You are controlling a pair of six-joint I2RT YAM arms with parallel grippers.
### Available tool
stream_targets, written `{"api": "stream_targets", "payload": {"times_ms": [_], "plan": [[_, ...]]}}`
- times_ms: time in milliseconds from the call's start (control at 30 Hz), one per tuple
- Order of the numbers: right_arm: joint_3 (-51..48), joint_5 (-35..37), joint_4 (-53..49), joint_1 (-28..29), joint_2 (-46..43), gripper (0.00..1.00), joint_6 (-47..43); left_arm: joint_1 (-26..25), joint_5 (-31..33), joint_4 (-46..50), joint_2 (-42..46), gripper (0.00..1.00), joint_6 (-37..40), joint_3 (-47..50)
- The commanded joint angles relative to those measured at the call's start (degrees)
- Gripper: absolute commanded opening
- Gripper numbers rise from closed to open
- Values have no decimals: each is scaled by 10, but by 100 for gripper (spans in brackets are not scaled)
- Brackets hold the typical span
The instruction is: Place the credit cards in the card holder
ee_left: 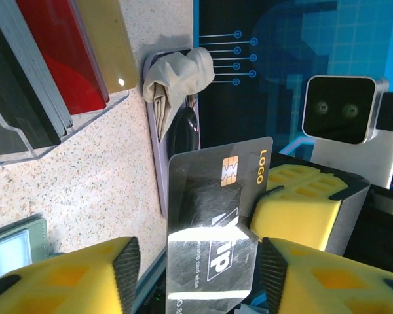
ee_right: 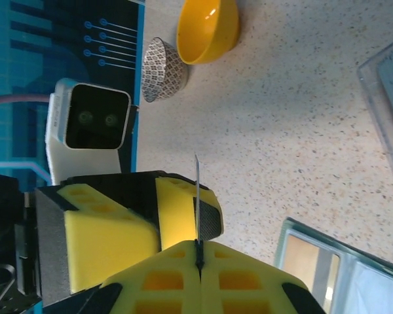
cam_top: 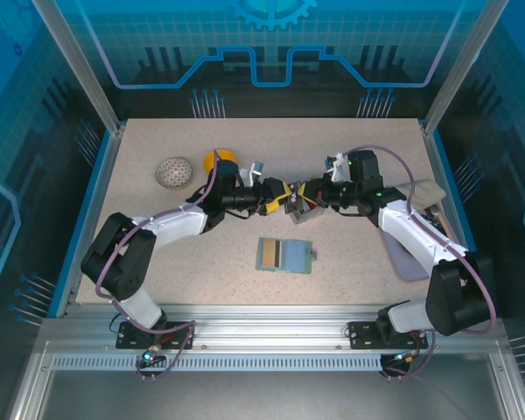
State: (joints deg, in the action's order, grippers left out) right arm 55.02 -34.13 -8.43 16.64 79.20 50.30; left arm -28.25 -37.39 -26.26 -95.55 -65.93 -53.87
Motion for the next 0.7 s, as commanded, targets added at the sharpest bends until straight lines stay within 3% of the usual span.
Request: {"api": "stream_targets", "payload": {"times_ms": [0, 300, 400, 500, 667], "plan": [[-15, -34, 51, -10, -4, 2, 34, 1, -20, -26, -2, 41, -9, -17], [-42, -16, 37, -18, 6, 3, 36, 3, -5, -22, 21, 1, -2, 3], [-43, -16, 25, -19, 8, 6, 30, 4, -2, -7, 28, 0, 5, 9], [-54, 6, -32, -18, 5, 22, -7, 5, 5, 40, 38, 0, 35, 14], [-29, 196, -226, 26, 11, 50, -124, -7, 48, 198, 57, 0, 165, 30]]}}
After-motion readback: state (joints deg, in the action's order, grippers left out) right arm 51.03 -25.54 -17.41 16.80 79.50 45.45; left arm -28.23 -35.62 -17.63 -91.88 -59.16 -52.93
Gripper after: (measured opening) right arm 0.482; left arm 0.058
